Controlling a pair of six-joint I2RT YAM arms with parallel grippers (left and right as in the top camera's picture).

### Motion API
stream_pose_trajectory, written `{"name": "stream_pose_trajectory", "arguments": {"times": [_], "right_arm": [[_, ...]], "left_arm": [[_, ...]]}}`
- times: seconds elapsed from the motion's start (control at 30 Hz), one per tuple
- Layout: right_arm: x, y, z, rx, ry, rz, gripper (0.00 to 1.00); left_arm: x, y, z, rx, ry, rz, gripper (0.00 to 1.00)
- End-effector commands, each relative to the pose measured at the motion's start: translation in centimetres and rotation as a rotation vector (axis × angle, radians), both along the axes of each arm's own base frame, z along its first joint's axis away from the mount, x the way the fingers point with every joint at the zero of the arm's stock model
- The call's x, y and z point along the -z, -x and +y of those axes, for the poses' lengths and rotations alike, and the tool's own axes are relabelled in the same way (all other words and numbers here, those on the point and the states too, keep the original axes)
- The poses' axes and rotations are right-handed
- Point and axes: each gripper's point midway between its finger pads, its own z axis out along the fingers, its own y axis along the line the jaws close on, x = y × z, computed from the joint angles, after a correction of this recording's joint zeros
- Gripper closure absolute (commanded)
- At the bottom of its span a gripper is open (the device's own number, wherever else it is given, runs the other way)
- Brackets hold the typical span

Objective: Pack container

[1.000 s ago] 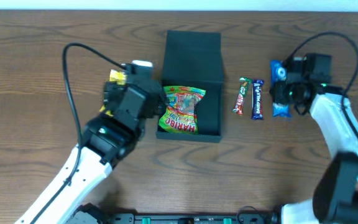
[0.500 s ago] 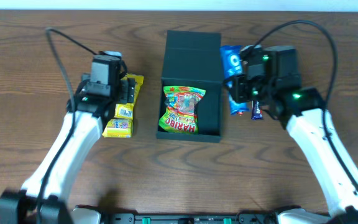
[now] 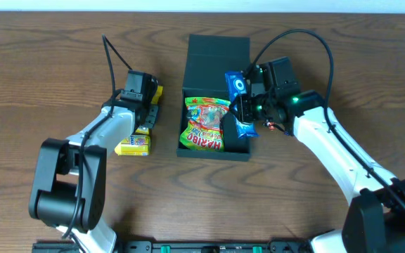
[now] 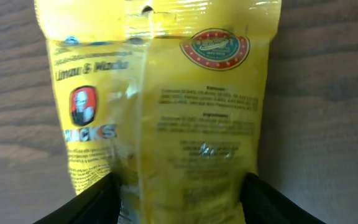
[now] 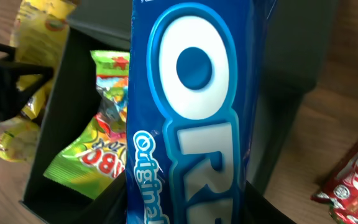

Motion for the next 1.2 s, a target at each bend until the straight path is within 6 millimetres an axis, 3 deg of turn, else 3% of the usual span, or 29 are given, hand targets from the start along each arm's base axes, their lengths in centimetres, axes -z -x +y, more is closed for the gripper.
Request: {"name": "stream_pose_trajectory", "arguments": {"times": [0.0, 0.1, 0.2, 0.27, 0.43, 0.53, 0.57, 0.6, 0.83, 1.03, 1.17], "right_arm": [[-0.4, 0.1, 0.6, 0.005, -0.018, 0.002, 0.78], [-0.4, 0.1, 0.5, 0.006, -0.018, 0.001, 0.79], [-0.2, 0.0, 0.5, 0.007, -0.015, 0.006, 0.78], [0.4, 0.0, 0.5, 0.015, -0.012, 0.022, 0.78], [2.7, 0.3, 0.5, 0.066, -0.01, 0.111, 0.78], [3.4, 0.8, 0.5, 0.081, -0.004, 0.151, 0.51], [3.5, 1.0, 0.5, 0.08, -0.001, 0.157, 0.35], [3.6, 1.3, 0.5, 0.077, 0.004, 0.169, 0.01], [2.7, 1.7, 0.4, 0.09, -0.007, 0.173, 0.01], [-1.7, 1.6, -0.4, 0.111, -0.017, 0.051, 0.01], [-5.0, 1.9, -2.3, 0.158, 0.03, -0.055, 0.01]], "left_arm": [[2.2, 0.6, 0.2, 0.003, -0.004, 0.052, 0.43], [2.4, 0.6, 0.1, 0.0, -0.001, 0.057, 0.72], [2.4, 0.6, 0.1, -0.007, 0.002, 0.057, 0.89], [2.4, 0.7, 0.1, -0.024, 0.009, 0.059, 0.94], [2.4, 0.7, 0.2, -0.061, 0.025, 0.057, 0.94], [2.0, 0.7, 0.2, -0.064, 0.027, 0.052, 0.94], [1.7, 0.7, 0.1, -0.064, 0.029, 0.047, 0.94], [1.0, 0.5, 0.1, -0.064, 0.033, 0.03, 0.95], [-4.9, -0.1, 0.0, -0.08, 0.073, -0.096, 0.94], [-11.6, 0.9, -1.0, -0.064, 0.121, -0.232, 0.94], [-16.2, 2.4, -3.7, 0.011, 0.166, -0.332, 0.94]]}}
